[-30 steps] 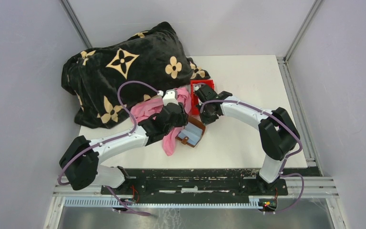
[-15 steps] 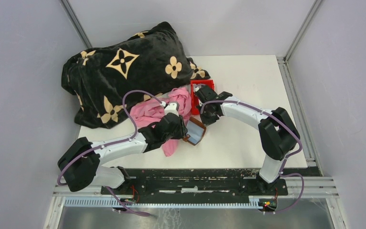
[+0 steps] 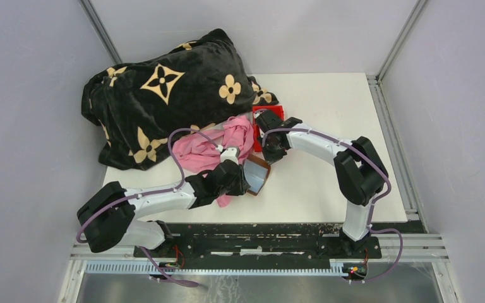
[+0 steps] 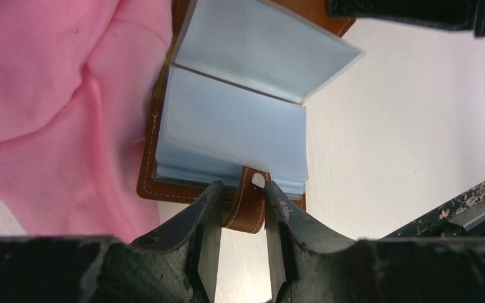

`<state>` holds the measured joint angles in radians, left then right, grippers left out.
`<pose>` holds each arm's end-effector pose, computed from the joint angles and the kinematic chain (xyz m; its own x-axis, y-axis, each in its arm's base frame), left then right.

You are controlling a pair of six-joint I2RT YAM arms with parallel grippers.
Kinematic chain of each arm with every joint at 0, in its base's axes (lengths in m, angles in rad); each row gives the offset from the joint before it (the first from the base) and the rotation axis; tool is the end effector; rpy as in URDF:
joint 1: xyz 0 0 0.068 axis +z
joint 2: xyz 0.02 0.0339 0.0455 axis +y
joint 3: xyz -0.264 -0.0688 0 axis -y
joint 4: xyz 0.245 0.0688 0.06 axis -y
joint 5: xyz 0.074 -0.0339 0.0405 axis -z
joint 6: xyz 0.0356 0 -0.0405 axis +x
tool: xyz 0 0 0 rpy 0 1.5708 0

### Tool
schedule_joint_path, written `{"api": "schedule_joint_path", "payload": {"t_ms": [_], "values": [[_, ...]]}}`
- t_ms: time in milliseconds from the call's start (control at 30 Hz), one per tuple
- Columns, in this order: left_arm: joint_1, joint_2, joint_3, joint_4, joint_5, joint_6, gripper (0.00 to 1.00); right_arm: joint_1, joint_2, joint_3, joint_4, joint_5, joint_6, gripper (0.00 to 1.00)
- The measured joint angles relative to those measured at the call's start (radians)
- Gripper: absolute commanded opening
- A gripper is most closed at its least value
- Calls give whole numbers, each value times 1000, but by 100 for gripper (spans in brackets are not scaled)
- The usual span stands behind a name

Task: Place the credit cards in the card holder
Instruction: Open the card holder at the center of the board.

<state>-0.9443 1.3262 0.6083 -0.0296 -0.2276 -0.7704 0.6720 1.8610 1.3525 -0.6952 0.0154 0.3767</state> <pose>0.1588 -0.2057 0.1798 -0.7681 -0.0959 -0.6331 0.2191 0.8896 -0.4007 0.2962 0.2350 0.1973 -0.9066 -0.2512 -0.3390 -0.3061 0.9446 0.1187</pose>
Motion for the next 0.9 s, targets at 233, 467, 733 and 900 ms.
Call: {"api": "schedule_joint_path", "payload": {"t_ms": [233, 467, 733, 900], "values": [[-35, 14, -19, 18, 12, -21, 37, 0, 32, 47, -15, 0, -7, 10], [-58, 109, -3, 65, 43, -28, 37, 0, 69, 122, -34, 3, -26, 10], [-103, 293, 138, 126, 102, -27, 38, -5, 127, 201, -56, -1, -61, 10], [-123, 372, 214, 163, 131, -27, 39, -12, 158, 243, -78, -21, -83, 14]]}}
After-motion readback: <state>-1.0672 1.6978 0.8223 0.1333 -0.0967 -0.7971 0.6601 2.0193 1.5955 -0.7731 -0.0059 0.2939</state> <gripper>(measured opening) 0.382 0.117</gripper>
